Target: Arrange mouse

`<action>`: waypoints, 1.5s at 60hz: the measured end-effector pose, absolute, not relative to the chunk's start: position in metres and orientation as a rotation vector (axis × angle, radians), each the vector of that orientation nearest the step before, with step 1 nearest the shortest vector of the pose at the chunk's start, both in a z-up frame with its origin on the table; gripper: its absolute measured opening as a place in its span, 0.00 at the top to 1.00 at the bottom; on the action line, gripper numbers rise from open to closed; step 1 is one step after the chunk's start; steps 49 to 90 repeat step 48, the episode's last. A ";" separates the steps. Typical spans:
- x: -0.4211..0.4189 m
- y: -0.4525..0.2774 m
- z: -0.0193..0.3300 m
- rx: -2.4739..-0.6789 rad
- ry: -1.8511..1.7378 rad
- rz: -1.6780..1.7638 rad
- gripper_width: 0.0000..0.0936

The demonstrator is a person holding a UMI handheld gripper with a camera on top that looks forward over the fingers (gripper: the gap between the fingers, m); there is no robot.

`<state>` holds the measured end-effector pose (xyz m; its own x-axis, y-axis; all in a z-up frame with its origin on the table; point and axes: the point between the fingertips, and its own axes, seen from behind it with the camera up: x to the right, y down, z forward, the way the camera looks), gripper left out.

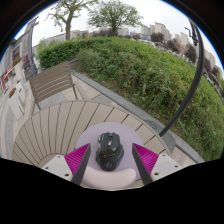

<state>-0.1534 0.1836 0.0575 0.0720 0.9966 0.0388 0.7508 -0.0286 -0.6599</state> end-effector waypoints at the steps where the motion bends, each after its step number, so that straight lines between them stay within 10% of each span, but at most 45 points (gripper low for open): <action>1: -0.146 0.183 0.066 -1.825 -1.735 0.613 0.10; 26: 0.127 0.152 0.202 -1.762 -1.863 0.620 0.10; 90: 0.185 0.126 0.210 -1.781 -1.854 0.675 0.09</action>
